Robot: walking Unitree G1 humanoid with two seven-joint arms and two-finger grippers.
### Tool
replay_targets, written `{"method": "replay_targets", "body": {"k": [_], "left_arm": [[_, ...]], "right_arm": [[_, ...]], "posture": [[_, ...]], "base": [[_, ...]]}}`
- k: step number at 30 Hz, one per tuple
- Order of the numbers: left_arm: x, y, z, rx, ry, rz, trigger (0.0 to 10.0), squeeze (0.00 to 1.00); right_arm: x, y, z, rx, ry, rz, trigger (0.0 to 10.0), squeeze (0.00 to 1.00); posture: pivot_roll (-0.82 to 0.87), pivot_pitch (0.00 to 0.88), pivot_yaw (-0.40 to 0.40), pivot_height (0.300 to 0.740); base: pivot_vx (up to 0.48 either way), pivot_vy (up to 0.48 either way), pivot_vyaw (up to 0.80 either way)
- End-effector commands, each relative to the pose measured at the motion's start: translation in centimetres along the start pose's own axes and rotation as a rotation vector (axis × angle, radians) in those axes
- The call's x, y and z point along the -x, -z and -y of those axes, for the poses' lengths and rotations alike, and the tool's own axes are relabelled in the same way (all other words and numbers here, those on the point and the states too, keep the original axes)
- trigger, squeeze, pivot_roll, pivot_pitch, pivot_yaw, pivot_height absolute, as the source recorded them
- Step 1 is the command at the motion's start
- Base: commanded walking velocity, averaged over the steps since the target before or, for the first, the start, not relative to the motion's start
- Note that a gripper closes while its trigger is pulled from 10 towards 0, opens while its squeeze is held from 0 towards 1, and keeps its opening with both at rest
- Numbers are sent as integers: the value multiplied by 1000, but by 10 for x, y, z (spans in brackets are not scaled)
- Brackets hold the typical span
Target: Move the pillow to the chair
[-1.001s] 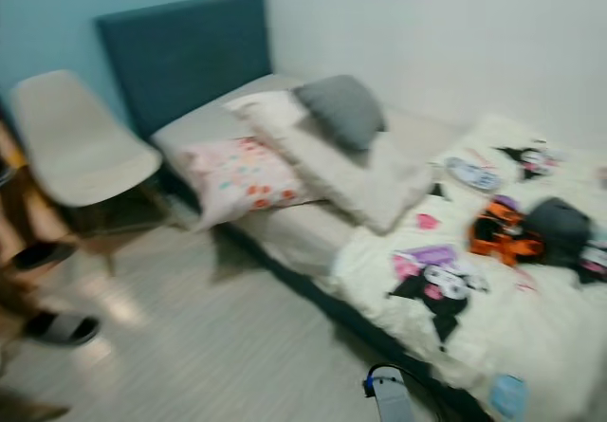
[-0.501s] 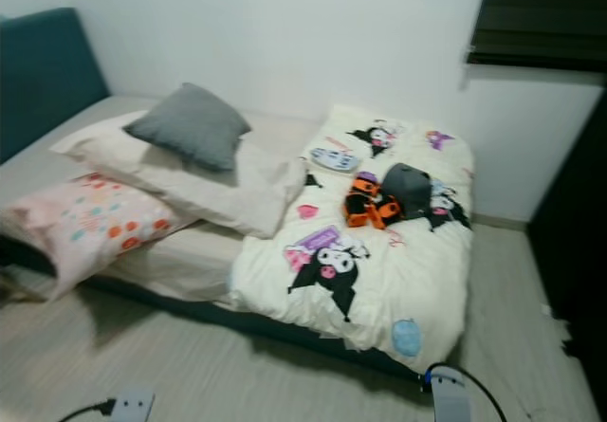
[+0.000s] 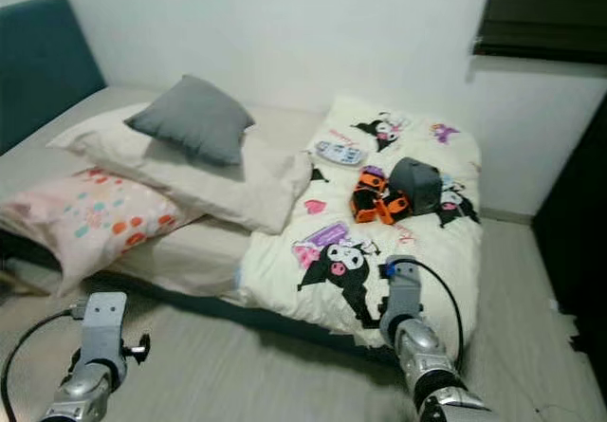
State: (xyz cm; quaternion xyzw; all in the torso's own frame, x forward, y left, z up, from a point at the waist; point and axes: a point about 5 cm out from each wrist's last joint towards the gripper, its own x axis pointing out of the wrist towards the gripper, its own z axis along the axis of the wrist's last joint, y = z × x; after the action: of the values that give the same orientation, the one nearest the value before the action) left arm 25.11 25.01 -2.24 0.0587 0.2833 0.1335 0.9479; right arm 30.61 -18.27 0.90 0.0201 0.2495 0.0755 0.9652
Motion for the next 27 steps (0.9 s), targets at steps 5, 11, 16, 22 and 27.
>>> {"method": "replay_targets", "body": {"k": [5,11,16,22,27], "left_arm": [[11,34,6,3,13,-114,10000,0],[18,47,10,5,26,-142,10000,0],[18,46,14,-5,51,-124,10000,0],[15,37,19,-17,79,-87,10000,0],[11,25,21,-11,90,-42,10000,0]], "right_arm": [[-6,-18,-18,5,-85,93,10000,0],[-10,-40,-25,39,-122,177,10000,0],[-12,-58,-30,54,-155,249,10000,0],[-14,-75,-35,59,-163,305,10000,0],[-15,-82,-36,82,-139,319,10000,0]], "posture": [[-131,0,20,740],[-130,0,27,740],[-131,0,35,740],[-133,0,40,740],[-134,0,37,740]], "base": [[480,0,777],[480,0,0],[480,0,0],[480,0,525],[480,0,0]]}}
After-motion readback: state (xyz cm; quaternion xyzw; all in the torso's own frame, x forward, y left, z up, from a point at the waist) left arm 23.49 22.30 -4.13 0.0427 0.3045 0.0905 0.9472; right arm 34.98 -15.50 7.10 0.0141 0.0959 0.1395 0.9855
